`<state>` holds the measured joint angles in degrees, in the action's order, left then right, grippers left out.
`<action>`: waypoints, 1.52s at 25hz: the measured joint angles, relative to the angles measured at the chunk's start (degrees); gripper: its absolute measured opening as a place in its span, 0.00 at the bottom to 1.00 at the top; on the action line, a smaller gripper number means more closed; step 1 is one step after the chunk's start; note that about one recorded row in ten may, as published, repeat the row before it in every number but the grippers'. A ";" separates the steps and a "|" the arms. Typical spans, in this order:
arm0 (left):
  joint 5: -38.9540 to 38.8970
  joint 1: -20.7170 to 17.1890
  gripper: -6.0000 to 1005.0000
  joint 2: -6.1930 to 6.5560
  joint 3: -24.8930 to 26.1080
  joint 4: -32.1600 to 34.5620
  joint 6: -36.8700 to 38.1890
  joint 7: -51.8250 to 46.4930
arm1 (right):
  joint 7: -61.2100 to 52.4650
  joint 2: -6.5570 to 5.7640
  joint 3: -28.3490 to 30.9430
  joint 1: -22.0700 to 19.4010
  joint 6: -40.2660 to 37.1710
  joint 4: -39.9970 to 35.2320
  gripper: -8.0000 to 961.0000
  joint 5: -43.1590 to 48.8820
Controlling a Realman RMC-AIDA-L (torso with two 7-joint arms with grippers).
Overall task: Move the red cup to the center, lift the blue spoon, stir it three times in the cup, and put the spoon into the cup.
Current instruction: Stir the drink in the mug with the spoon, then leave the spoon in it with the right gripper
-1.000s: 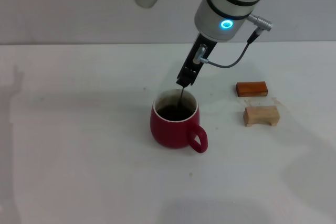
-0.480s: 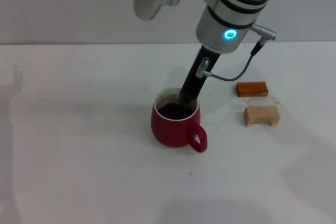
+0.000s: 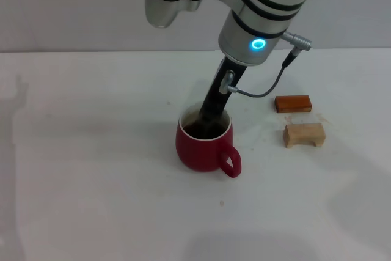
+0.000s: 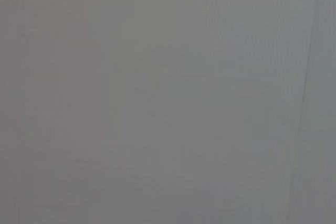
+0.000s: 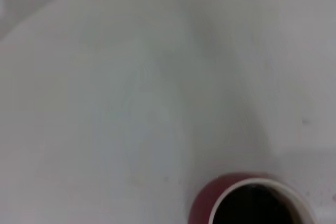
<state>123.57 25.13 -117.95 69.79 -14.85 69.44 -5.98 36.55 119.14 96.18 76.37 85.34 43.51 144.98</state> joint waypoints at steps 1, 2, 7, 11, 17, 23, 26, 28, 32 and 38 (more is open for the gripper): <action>0.00 0.00 0.86 0.00 0.00 0.00 0.04 0.00 | 0.00 0.00 -0.04 -0.13 -0.10 0.37 0.22 -0.13; 0.00 0.00 0.86 0.00 0.00 0.00 0.10 0.00 | 0.00 -0.01 -0.12 -0.31 -0.19 0.82 0.22 -0.29; 0.00 0.01 0.86 0.00 0.00 0.00 0.37 0.00 | -0.02 -0.01 -0.25 -0.56 -0.43 1.65 0.22 -0.50; 0.00 0.01 0.86 0.00 0.00 0.00 0.47 0.00 | -0.10 -0.01 -0.25 -0.58 -0.57 2.02 0.23 -0.50; 0.00 0.01 0.86 0.00 -0.01 0.00 0.53 0.00 | -0.60 -0.03 -0.26 -1.19 -2.58 3.27 0.25 -0.51; -0.09 -0.02 0.86 0.00 -0.01 0.00 0.53 0.00 | -4.19 -0.14 -8.34 -11.18 -15.93 15.65 0.25 -0.24; -0.09 -0.03 0.86 0.00 -0.01 0.00 0.53 0.00 | -5.96 -0.19 -15.11 -19.43 -24.11 25.11 0.25 3.50; -0.08 -0.02 0.86 0.00 -0.01 0.00 0.53 0.00 | -6.45 -0.15 -17.18 -21.85 -26.46 27.77 0.25 5.40; -0.09 0.23 0.86 0.00 -0.01 0.00 0.23 0.00 | -13.17 0.01 -27.47 -36.65 -48.25 37.22 0.25 21.17; -0.02 0.47 0.86 -0.01 -0.04 0.08 0.03 0.00 | -15.22 0.02 -26.37 -45.27 -68.21 35.57 0.25 22.14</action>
<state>123.55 25.60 -117.95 69.75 -14.78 69.47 -5.98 21.33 119.16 69.81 31.10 17.14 79.08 167.13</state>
